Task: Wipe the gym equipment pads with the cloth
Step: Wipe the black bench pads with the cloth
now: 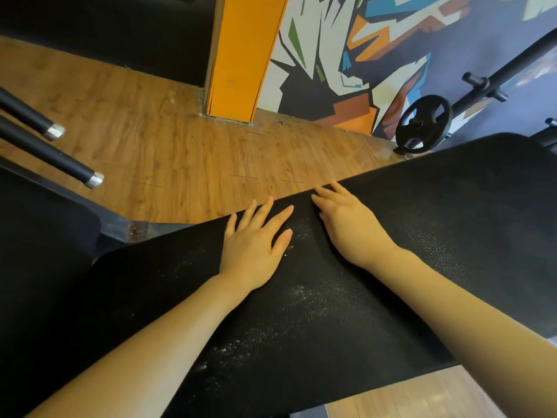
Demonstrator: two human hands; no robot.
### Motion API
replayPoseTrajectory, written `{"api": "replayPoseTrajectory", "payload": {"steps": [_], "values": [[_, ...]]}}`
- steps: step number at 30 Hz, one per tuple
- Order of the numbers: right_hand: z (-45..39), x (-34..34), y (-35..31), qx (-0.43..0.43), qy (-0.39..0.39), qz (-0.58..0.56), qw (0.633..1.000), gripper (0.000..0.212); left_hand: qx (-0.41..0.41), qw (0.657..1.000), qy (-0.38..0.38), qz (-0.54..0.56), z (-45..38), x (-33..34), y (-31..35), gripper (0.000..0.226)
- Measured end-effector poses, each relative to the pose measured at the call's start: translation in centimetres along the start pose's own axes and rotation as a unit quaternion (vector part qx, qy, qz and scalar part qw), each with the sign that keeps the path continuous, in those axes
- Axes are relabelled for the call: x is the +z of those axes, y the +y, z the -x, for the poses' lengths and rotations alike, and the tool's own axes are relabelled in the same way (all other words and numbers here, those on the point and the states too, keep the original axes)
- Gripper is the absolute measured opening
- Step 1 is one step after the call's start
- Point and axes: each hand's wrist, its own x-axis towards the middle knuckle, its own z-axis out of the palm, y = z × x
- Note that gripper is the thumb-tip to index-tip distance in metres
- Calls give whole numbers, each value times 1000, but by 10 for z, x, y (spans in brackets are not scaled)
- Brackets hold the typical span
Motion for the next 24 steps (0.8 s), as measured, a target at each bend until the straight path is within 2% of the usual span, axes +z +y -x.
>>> {"api": "replayPoseTrajectory", "payload": {"steps": [3, 6, 10, 13, 17, 19, 24], "values": [[-3, 4, -4, 19, -5, -1, 1000, 44, -2, 1000, -2, 3, 2, -1, 1, 50], [46, -1, -4, -60, -30, 18, 998, 50, -3, 1000, -2, 5, 2, -1, 0, 50], [68, 3, -4, -93, -33, 37, 994, 53, -6, 1000, -2, 1, 1, 1, 1, 50], [15, 4, -11, -71, -31, 28, 997, 47, -4, 1000, 4, 4, 1, 3, -1, 50], [-46, 11, -14, 24, -4, 8, 1000, 52, 2, 1000, 13, 7, 1, 3, -2, 49], [-31, 11, -13, 0, -17, 32, 999, 53, 1, 1000, 11, 7, 1, 2, -2, 49], [84, -1, -19, -106, -55, 80, 990, 64, 1, 1000, 7, 6, 1, 2, -3, 50]]}}
